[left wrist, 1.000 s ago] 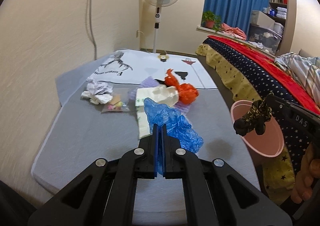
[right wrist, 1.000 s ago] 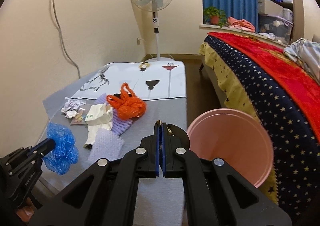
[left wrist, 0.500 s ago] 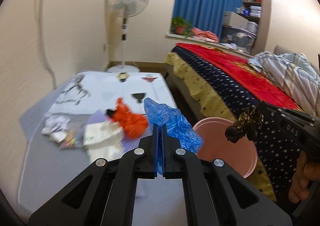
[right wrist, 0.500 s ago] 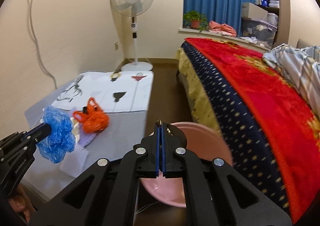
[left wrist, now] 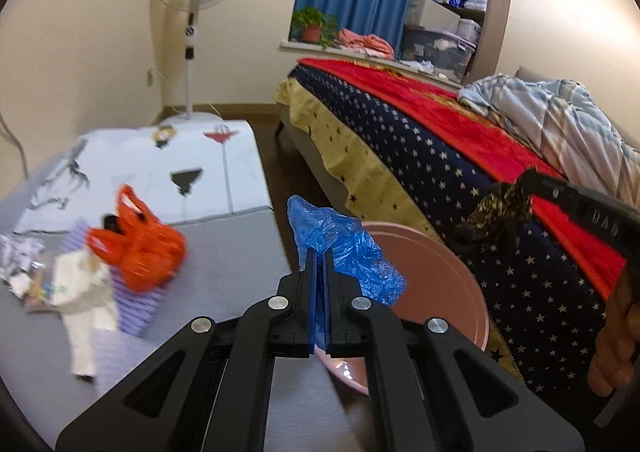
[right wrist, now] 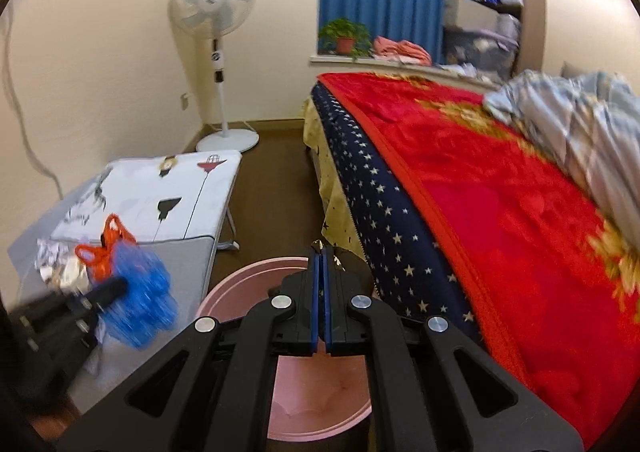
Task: Collect trash
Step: 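Carry the blue bag and dark cloth with both tools over the pink bin, then open both tools to drop the blue bag and dark cloth into the bin, then grasp the crumpled white paper with the left tool while the right tool grasps the bubble-wrap sheet, then carry the white paper and bubble-wrap sheet with both tools over the pink bin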
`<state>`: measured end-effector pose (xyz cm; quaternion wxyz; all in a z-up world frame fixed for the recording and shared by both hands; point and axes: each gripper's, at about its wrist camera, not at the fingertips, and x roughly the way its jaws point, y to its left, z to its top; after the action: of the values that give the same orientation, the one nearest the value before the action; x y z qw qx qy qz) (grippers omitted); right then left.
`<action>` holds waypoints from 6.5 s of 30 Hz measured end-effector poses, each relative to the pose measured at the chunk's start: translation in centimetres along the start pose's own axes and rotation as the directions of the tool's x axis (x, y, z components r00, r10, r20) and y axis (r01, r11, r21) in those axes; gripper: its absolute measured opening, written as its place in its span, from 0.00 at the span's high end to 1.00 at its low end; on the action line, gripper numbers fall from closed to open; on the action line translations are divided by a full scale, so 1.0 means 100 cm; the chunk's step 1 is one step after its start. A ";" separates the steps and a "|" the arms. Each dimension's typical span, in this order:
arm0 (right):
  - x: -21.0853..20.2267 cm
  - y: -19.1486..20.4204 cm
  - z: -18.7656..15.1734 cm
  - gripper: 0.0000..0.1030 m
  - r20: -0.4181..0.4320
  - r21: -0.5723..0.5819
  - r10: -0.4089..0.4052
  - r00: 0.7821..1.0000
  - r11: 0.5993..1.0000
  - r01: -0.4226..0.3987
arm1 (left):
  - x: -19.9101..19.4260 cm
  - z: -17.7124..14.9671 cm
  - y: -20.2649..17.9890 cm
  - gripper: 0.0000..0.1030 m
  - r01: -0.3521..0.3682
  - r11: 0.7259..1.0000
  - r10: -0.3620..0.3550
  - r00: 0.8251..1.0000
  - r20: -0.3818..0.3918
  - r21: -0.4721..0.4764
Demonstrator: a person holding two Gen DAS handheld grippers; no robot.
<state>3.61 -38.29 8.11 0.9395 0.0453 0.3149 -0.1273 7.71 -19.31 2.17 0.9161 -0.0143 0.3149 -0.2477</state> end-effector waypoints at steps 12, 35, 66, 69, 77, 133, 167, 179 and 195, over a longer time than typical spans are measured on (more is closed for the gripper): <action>0.013 -0.002 -0.004 0.98 -0.027 0.003 -0.028 0.999 1.000 0.028 | 0.033 -0.008 -0.030 0.98 0.037 0.997 -0.035 0.999 -0.037 0.073; 0.007 -0.009 -0.003 0.05 0.012 0.068 -0.068 0.998 0.995 0.067 | 0.031 -0.001 -0.014 0.12 0.051 0.998 -0.051 0.998 -0.023 0.030; -0.006 0.180 -0.072 0.52 -0.030 -0.081 0.364 0.931 0.928 -0.365 | -0.088 -0.013 0.177 0.73 -0.366 0.914 0.380 0.923 0.056 -0.173; 0.002 0.204 -0.086 0.51 -0.076 -0.081 0.429 0.900 0.897 -0.435 | -0.092 -0.020 0.201 0.75 -0.400 0.883 0.421 0.906 0.037 -0.245; 0.016 0.251 -0.109 0.33 -0.184 -0.117 0.499 0.847 0.844 -0.523 | -0.097 -0.027 0.243 0.75 -0.477 0.810 0.514 0.858 0.020 -0.341; -0.018 0.186 -0.053 0.88 -0.019 -0.144 0.315 0.949 0.938 -0.314 | -0.116 -0.011 0.235 0.83 -0.395 0.856 0.445 0.891 0.085 -0.334; -0.069 0.081 -0.021 0.88 0.060 -0.129 0.222 0.973 0.969 -0.213 | -0.122 -0.010 0.142 0.82 -0.275 0.943 0.301 0.946 0.123 -0.189; -0.039 0.037 -0.015 0.88 0.045 0.011 0.132 0.990 0.991 -0.133 | -0.089 -0.009 0.108 0.82 -0.203 0.970 0.218 0.969 0.117 -0.132; -0.011 0.024 -0.019 0.88 -0.003 0.044 0.076 0.997 0.996 -0.076 | -0.030 -0.001 0.045 0.82 -0.102 0.992 0.107 0.991 0.085 -0.069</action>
<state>2.28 -35.45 7.24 0.9417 0.0782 0.3122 -0.0984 7.62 -13.92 2.98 0.9400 -0.0384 0.2820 -0.1882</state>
